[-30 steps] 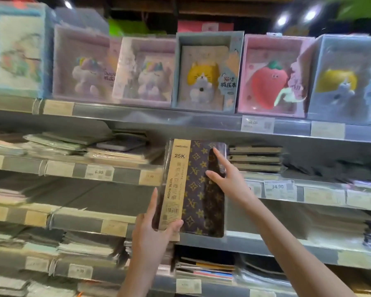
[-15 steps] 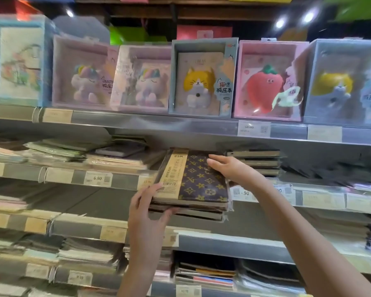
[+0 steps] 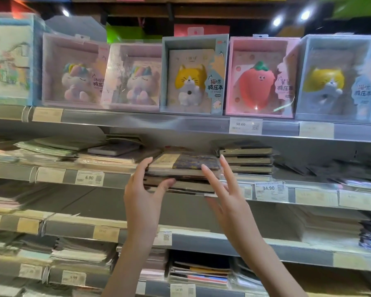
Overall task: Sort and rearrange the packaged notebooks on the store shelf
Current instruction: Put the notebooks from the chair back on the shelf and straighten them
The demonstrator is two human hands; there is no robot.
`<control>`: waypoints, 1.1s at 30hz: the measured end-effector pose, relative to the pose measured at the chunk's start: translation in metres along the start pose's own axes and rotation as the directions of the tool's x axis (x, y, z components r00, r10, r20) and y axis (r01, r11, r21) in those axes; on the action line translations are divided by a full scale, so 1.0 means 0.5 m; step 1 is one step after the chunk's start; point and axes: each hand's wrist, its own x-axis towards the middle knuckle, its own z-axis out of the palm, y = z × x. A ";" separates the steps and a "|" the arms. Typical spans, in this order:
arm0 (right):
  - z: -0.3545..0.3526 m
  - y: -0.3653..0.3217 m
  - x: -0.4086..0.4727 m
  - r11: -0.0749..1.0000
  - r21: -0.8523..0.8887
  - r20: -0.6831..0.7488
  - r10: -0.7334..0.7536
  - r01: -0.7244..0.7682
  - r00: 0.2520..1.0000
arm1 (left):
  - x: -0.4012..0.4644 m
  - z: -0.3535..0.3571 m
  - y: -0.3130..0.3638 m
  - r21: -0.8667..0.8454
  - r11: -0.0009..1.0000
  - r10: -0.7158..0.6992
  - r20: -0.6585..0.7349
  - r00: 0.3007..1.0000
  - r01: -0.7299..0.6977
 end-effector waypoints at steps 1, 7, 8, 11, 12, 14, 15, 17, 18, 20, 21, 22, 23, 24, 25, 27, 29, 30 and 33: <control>0.010 0.006 0.010 1.000 -0.019 -0.037 -0.012 0.011 0.999 | 0.006 0.001 0.002 -0.001 1.000 0.003 -0.003 1.000 -0.003; 0.037 0.040 0.098 0.995 -0.060 -0.176 -0.086 0.077 0.981 | 0.075 0.021 0.015 0.000 0.998 0.055 0.001 0.998 -0.055; 0.041 0.046 0.109 0.993 -0.094 -0.172 -0.093 0.078 0.981 | 0.089 0.028 0.012 0.023 0.998 0.055 0.000 0.998 -0.055; 0.067 0.079 0.122 0.957 -0.277 -0.156 -0.137 0.090 0.978 | 0.114 0.054 -0.013 0.072 0.997 -0.005 0.032 0.999 0.003; 0.080 0.093 0.123 0.938 -0.337 -0.157 -0.144 0.084 0.977 | 0.120 0.064 -0.024 0.070 0.997 -0.033 0.052 0.998 0.029; 0.106 0.123 0.122 0.902 -0.428 -0.169 -0.151 0.066 0.974 | 0.128 0.086 -0.046 0.093 0.996 -0.023 0.093 0.995 0.014; 0.117 0.137 0.121 0.884 -0.464 -0.173 -0.156 0.059 0.973 | 0.134 0.099 -0.056 0.128 0.992 -0.010 0.106 0.994 -0.004; 0.134 0.158 0.116 0.845 -0.531 -0.161 -0.167 0.057 0.973 | 0.144 0.120 -0.075 0.216 0.976 -0.018 0.122 0.992 -0.009; 0.142 0.167 0.112 0.823 -0.564 -0.146 -0.176 0.064 0.974 | 0.147 0.128 -0.086 0.266 0.964 -0.028 0.127 0.991 -0.007; 0.156 0.179 0.104 0.786 -0.614 -0.107 -0.178 0.076 0.978 | 0.150 0.140 -0.105 0.395 0.918 -0.023 0.136 0.990 -0.033; 0.161 0.183 0.101 0.775 -0.628 -0.091 -0.167 0.074 0.982 | 0.151 0.145 -0.111 0.444 0.894 -0.012 0.140 0.990 -0.052; 0.165 0.188 0.100 0.771 -0.633 -0.080 -0.155 0.070 0.985 | 0.151 0.151 -0.117 0.469 0.881 -0.005 0.144 0.990 -0.064; 0.168 0.193 0.100 0.772 -0.632 -0.071 -0.146 0.069 0.987 | 0.152 0.156 -0.120 0.484 0.872 -0.003 0.149 0.989 -0.070; 0.169 0.198 0.098 0.776 -0.627 -0.060 -0.141 0.072 0.988 | 0.154 0.160 -0.123 0.501 0.862 -0.006 0.162 0.987 -0.077; 0.170 0.202 0.095 0.782 -0.619 -0.055 -0.139 0.076 0.989 | 0.156 0.163 -0.123 0.523 0.848 -0.007 0.180 0.984 -0.089; 0.170 0.210 0.089 0.800 -0.596 -0.063 -0.137 0.073 0.989 | 0.155 0.163 -0.124 0.564 0.817 -0.006 0.222 0.975 -0.123; 0.168 0.212 0.081 0.813 -0.576 -0.049 -0.144 0.090 0.988 | 0.150 0.160 -0.126 0.581 0.802 -0.014 0.248 0.969 -0.137; 0.165 0.213 0.078 0.815 -0.569 -0.041 -0.160 0.109 0.986 | 0.149 0.159 -0.127 0.587 0.797 -0.017 0.253 0.967 -0.140; 0.137 0.226 0.063 0.838 -0.531 -0.089 -0.204 0.127 0.975 | 0.156 0.163 -0.126 0.657 0.738 -0.058 0.287 0.956 -0.153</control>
